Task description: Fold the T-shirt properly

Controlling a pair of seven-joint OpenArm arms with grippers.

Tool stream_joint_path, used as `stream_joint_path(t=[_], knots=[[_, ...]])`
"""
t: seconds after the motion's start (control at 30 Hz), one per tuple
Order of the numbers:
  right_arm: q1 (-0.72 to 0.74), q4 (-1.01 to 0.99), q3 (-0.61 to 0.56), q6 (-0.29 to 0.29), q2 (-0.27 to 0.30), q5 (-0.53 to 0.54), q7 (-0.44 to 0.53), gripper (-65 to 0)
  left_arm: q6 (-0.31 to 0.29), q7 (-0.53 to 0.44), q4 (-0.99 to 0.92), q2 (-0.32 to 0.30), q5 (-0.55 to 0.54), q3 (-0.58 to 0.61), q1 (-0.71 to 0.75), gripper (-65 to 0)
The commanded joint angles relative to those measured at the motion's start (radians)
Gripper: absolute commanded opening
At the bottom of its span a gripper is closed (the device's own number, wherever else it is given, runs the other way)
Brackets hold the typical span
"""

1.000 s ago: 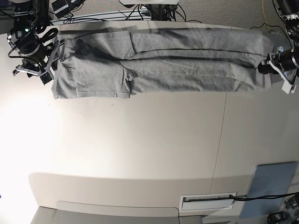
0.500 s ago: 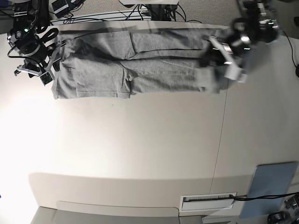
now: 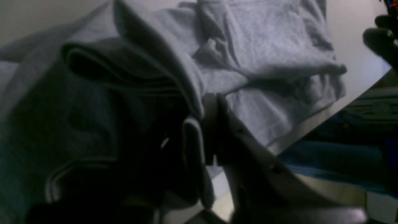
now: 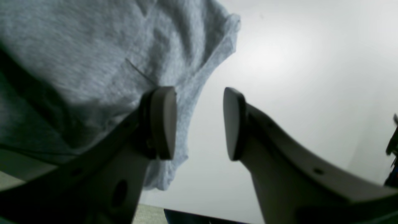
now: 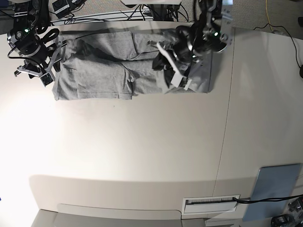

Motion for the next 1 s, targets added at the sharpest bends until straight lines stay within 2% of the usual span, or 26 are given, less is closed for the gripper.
stream_joint_path(t=[0.0, 0.23, 0.4, 0.53, 0.57, 0.67, 0.73, 0.8, 0.97], knots=[[0.000, 0.014, 0.010, -0.006, 0.014, -0.005, 0.012, -40.1, -0.005, -0.015, -0.009, 0.008, -0.011, 0.001, -0.016, -65.0], [0.000, 0.014, 0.010, -0.006, 0.013, -0.005, 0.012, -40.1, 0.008, -0.015, -0.092, 0.055, -0.026, 0.002, -0.088, -65.0], [0.000, 0.014, 0.010, -0.006, 0.014, -0.005, 0.013, -40.1, -0.005, -0.011, -0.092, 0.060, -0.034, 0.002, -0.095, -65.0], [0.000, 0.014, 0.010, -0.006, 0.014, -0.005, 0.014, -40.1, -0.056, -0.032, -0.092, 0.060, -0.079, 0.002, -0.096, -65.0], [0.001, 0.014, 0.010, -0.006, 0.014, -0.005, 0.015, -40.1, -0.080, -0.040, -0.092, 0.060, -0.105, 0.002, -0.096, -61.2], [0.000, 0.014, 0.010, -0.006, 0.014, -0.005, 0.014, -40.1, -0.168, -0.044, -0.092, 0.060, -0.205, 0.002, -0.096, -38.6], [0.000, 0.014, 0.010, -0.006, 0.014, -0.005, 0.015, -40.1, -0.227, -0.045, -0.092, 0.060, -0.263, 0.002, -0.096, -29.0], [0.000, 0.014, 0.010, -0.006, 0.014, -0.005, 0.014, -40.1, -0.257, -0.045, -0.092, 0.060, -0.293, 0.002, -0.098, -26.3], [0.000, 0.014, 0.010, -0.006, 0.014, -0.005, 0.012, -40.1, -0.266, -0.035, -0.090, 0.051, -0.278, 0.000, -0.116, -26.3]])
